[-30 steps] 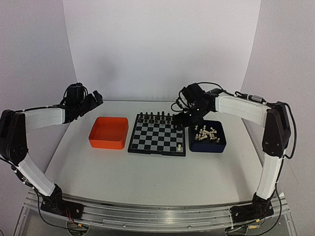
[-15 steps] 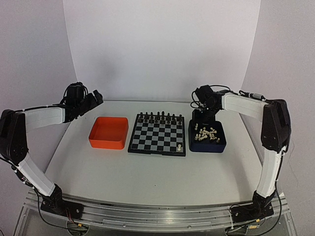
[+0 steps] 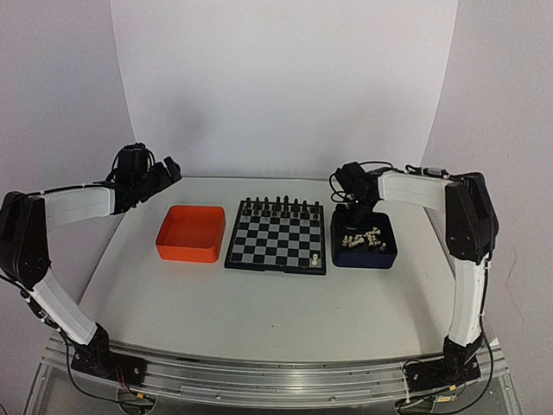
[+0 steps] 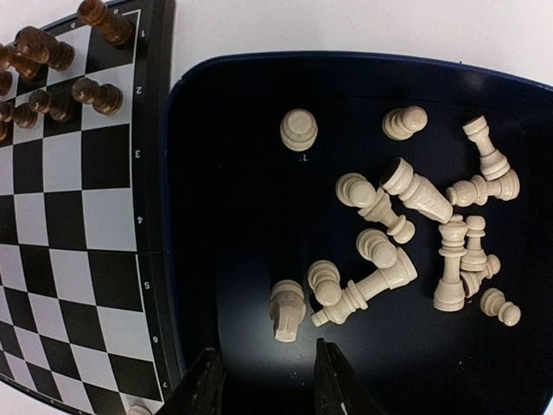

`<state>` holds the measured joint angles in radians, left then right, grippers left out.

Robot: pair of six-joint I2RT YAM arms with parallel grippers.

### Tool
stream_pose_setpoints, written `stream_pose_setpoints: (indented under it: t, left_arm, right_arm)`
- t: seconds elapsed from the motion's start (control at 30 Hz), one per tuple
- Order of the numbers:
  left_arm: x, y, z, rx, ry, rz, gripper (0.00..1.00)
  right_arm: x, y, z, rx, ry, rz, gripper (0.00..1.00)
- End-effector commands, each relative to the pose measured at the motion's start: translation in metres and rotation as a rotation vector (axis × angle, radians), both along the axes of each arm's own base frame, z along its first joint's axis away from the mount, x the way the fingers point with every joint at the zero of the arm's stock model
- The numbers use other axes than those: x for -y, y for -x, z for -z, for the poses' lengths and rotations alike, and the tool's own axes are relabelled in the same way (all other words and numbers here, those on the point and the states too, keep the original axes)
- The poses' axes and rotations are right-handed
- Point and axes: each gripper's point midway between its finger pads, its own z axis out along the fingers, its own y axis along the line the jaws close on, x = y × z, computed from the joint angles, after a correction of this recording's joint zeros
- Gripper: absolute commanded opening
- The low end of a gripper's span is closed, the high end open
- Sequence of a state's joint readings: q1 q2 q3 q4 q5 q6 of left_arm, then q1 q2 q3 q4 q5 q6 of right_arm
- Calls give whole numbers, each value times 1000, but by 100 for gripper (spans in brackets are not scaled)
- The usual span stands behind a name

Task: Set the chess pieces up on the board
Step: Pick up the chess piece from the storage box.

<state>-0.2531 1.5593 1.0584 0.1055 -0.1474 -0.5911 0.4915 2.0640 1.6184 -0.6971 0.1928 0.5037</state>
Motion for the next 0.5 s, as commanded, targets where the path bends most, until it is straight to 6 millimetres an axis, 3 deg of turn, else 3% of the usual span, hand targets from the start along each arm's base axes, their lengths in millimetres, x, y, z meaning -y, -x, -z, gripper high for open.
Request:
stream_pose_setpoints:
  t: [0.0,0.47]
  left_arm:
    - [3,-8,-22,51,1,15,100]
    - [1,-6,-23,52,-1,8,100]
  right_arm:
    - [2,-6,3,8,24,17,33]
    - [1,-8,16,-12,39,1,25]
